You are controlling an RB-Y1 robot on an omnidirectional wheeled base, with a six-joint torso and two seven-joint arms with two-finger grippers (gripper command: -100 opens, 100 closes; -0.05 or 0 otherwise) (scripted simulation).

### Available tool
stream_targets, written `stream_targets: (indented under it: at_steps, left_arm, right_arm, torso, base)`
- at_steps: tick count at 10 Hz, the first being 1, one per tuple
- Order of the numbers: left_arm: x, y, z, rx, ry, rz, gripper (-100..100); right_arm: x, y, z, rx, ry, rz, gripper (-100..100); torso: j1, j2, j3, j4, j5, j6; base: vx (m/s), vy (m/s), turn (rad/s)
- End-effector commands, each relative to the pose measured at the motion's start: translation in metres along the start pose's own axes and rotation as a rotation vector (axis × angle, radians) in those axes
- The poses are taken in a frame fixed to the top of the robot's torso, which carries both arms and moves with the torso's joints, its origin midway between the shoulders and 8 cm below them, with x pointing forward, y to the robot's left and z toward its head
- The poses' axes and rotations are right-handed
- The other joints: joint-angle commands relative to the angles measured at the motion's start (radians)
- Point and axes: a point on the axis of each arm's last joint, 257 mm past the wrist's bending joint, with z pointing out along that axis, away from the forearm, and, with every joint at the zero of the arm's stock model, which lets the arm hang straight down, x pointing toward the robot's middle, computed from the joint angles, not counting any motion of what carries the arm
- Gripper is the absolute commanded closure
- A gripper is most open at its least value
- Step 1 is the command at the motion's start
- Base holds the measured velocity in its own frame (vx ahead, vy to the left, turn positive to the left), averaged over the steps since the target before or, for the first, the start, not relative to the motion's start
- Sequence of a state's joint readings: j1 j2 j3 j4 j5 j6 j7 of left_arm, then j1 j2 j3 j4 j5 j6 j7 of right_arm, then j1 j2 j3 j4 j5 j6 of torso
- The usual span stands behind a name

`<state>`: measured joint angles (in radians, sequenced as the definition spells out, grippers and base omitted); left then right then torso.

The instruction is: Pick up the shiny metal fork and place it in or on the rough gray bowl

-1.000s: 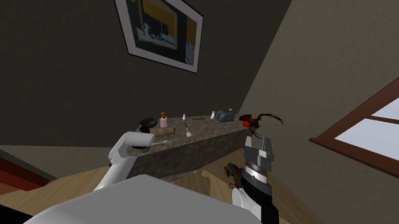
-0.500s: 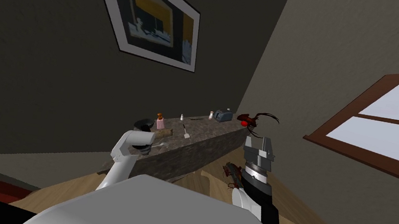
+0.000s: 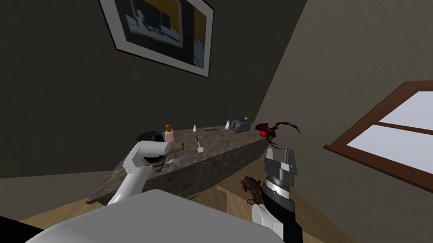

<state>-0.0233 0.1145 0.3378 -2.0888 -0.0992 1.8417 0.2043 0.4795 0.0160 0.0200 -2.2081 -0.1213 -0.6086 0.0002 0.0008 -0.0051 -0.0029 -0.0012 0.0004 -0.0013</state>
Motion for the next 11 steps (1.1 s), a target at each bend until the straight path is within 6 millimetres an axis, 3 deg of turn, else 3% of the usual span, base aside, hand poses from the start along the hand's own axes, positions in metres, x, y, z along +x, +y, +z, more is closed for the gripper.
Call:
stream_targets:
  at_steps: [1, 2, 3, 7, 8, 11]
  left_arm:
    - [0.000, 0.000, 0.000, 0.000, 0.000, 0.000, -100]
    - [0.000, 0.001, 0.000, -0.004, 0.000, 0.000, 0]
    - [0.002, 0.000, 0.007, -0.002, 0.002, 0.004, -100]
    - [0.004, 0.000, 0.018, -0.002, 0.004, 0.009, -100]
    - [0.005, -0.001, 0.019, 0.001, 0.004, 0.009, 100]
    - [0.004, 0.000, 0.019, -0.001, 0.004, 0.007, 100]
  right_arm:
    - [0.000, 0.000, 0.000, 0.000, 0.000, 0.000, 0]
    - [0.000, 0.000, 0.000, 0.000, 0.000, 0.000, 0]
    - [0.000, 0.000, 0.000, 0.000, 0.000, 0.000, 0]
    - [0.000, 0.000, 0.000, 0.000, 0.000, 0.000, 0]
    - [0.000, 0.000, 0.000, 0.000, 0.000, 0.000, 0]
    - [0.000, 0.000, 0.000, 0.000, 0.000, 0.000, 0]
  torso:
    - [0.000, 0.000, 0.000, 0.000, 0.000, 0.000]
    - [0.000, 0.002, 0.001, 0.000, 0.000, 0.000]
    - [-0.001, 0.003, 0.002, 0.001, 0.000, 0.000]
    - [-0.001, 0.004, 0.003, 0.001, 0.000, 0.000]
    - [-0.001, 0.004, 0.003, 0.001, 0.000, 0.000]
    - [0.000, 0.004, 0.002, 0.001, 0.000, 0.000]
  base:
    - [0.026, 0.006, -0.011]
    - [0.005, 0.001, 0.002]
    - [0.001, 0.003, 0.020]
    - [-0.002, 0.003, 0.019]
    - [0.000, 0.000, 0.000]
    - [0.000, 0.000, 0.000]
